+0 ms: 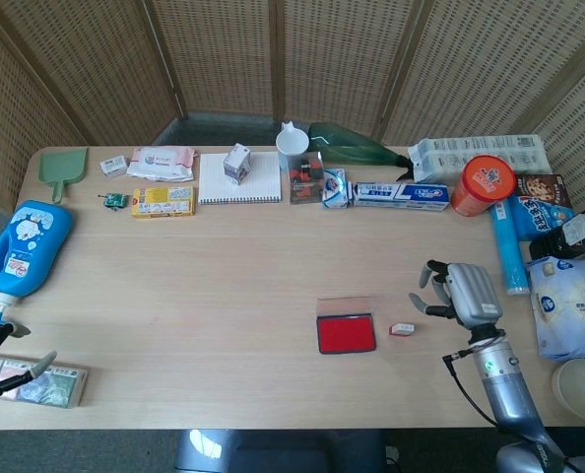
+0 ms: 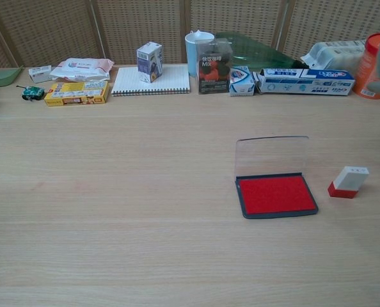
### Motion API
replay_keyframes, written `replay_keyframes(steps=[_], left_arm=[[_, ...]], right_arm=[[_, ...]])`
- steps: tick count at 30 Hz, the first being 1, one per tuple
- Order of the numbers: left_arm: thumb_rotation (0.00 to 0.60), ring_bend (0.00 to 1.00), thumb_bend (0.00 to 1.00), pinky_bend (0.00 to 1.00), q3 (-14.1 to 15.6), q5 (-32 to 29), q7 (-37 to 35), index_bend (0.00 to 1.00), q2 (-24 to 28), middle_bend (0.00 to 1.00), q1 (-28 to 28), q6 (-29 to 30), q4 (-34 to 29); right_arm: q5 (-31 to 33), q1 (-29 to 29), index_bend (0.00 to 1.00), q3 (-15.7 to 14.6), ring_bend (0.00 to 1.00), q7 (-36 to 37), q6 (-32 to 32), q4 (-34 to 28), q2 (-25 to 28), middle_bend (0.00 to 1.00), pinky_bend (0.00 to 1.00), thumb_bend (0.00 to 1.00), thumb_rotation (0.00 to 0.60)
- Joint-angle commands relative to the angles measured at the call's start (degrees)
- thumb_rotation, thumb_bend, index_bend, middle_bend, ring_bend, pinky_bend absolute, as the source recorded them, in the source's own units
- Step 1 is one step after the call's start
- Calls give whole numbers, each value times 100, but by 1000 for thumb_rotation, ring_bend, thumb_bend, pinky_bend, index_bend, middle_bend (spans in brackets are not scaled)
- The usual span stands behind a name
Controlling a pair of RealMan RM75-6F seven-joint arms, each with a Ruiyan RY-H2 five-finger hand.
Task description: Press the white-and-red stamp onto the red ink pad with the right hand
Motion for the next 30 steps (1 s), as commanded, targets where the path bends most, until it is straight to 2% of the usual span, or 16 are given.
replay_keyframes(steps=[1,7,17,30], left_arm=[[185,313,116,182,30,24,-11,369,-30,401,39,32,18],[185,313,117,182,97,125,-82,369,-110,401,160,167,54],[182,312,115,182,231,448,-109,369,-137,401,378,498,-29],[188,313,116,182,233,578,46,369,-69,401,455,602,-238]], right_arm=[[-172,-237,588,-118,944,-173,274,-77,-46,851,982,308,518],[-584,-652,588,-343,910,-376,769,-194,-103,826,960,308,517],[-1128,-1307,594,-600,906,-247,1352,-171,-152,823,958,308,515],[-1383,-1600,605,-485,909,226,1403,106,-208,825,951,307,515]])
